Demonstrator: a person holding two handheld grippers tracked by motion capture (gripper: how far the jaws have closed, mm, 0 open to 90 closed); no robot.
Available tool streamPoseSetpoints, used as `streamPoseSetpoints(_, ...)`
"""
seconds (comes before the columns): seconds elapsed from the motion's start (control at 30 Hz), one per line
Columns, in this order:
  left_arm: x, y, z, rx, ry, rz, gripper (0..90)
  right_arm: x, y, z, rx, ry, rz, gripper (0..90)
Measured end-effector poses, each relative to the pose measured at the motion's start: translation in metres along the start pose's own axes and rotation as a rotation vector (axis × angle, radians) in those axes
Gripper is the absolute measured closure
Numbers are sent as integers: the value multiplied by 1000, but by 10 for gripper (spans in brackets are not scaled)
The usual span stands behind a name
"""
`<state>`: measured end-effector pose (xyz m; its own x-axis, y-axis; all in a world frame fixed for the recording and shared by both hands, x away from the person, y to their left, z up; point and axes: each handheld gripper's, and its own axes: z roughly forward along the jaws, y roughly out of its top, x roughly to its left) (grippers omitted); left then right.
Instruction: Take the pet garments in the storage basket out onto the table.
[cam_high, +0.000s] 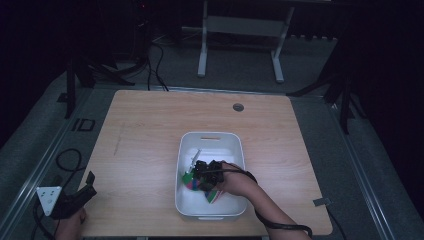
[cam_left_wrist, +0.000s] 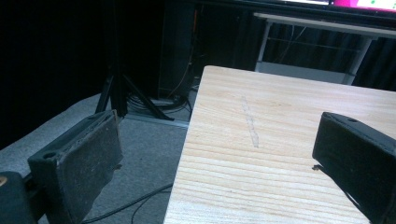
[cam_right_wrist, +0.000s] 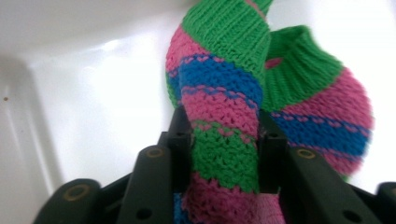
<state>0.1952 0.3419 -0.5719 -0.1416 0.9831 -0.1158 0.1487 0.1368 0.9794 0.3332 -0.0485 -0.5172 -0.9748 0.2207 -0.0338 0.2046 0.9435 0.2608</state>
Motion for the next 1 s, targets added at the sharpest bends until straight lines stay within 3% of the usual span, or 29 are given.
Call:
streamPoseSetpoints(0.27, 0, 0, 0, 2, -1, 2, 18, 0, -6, -31, -78, 0, 3, 686)
streamPoseSetpoints(0.43, 0, 0, 0, 2, 0, 2, 18, 0, -6, -59, -157, -1, 5, 686)
streamPoseSetpoints(0.6, 0, 0, 0, 1, 1, 1, 18, 1, -3, -87, -220, -34, -11, 686)
streamPoseSetpoints(0.63, 0, 0, 0, 0, 1, 2, 18, 1, -1, -104, -270, -52, -21, 686)
streamPoseSetpoints(0.67, 0, 0, 0, 2, 1, 1, 18, 1, -1, -104, -270, -52, -21, 686)
streamPoseSetpoints(0.7, 0, 0, 0, 2, 0, 3, 18, 1, 0, -118, -311, -73, -23, 685)
streamPoseSetpoints(0.77, 0, 0, 0, 2, 1, 3, 18, 1, 0, -118, -311, -73, -23, 685)
streamPoseSetpoints(0.8, 0, 0, 0, 2, 1, 2, 18, 1, 0, -122, -321, -79, -26, 685)
streamPoseSetpoints(0.83, 0, 0, 0, 1, 0, 1, 18, 1, 1, -137, -347, -113, -29, 685)
streamPoseSetpoints(1.0, 0, 0, 0, 1, 1, 0, 18, 1, -1, -148, -368, -134, -33, 685)
